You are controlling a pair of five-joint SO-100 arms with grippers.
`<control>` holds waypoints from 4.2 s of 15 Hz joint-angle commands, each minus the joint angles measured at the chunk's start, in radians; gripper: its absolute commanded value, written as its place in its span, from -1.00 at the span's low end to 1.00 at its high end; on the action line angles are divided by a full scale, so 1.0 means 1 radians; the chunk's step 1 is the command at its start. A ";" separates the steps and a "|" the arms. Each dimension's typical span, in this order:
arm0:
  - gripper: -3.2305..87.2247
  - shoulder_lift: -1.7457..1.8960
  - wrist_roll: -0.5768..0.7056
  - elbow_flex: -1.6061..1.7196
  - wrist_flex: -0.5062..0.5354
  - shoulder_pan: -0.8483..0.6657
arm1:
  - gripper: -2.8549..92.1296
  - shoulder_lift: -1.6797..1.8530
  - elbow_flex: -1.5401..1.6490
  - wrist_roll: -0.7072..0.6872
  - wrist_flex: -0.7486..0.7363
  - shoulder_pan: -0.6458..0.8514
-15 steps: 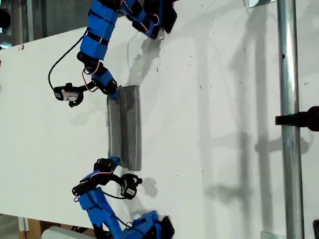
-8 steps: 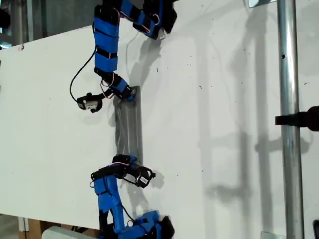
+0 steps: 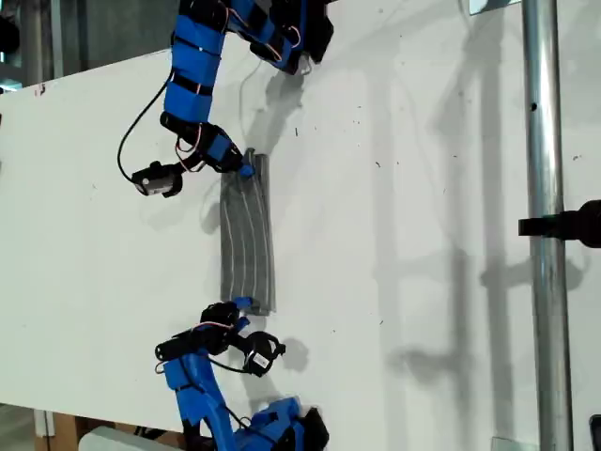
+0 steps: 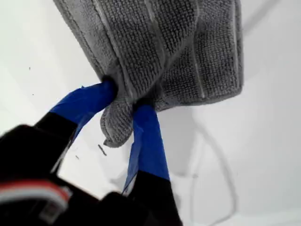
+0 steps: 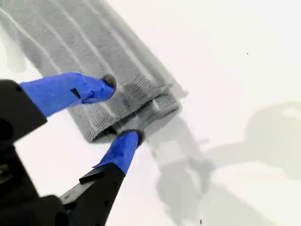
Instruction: Grasp corners of a towel and fold twice.
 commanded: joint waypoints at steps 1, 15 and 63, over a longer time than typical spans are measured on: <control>-0.47 0.316 -0.044 0.049 0.097 0.009 | -0.61 0.331 -0.028 0.086 0.176 0.002; -0.73 1.921 -0.295 1.256 -0.233 0.288 | -0.30 1.502 0.833 0.687 0.153 0.140; -0.78 1.921 -0.373 1.365 -0.233 0.334 | -0.94 0.342 0.129 0.752 -0.186 -0.202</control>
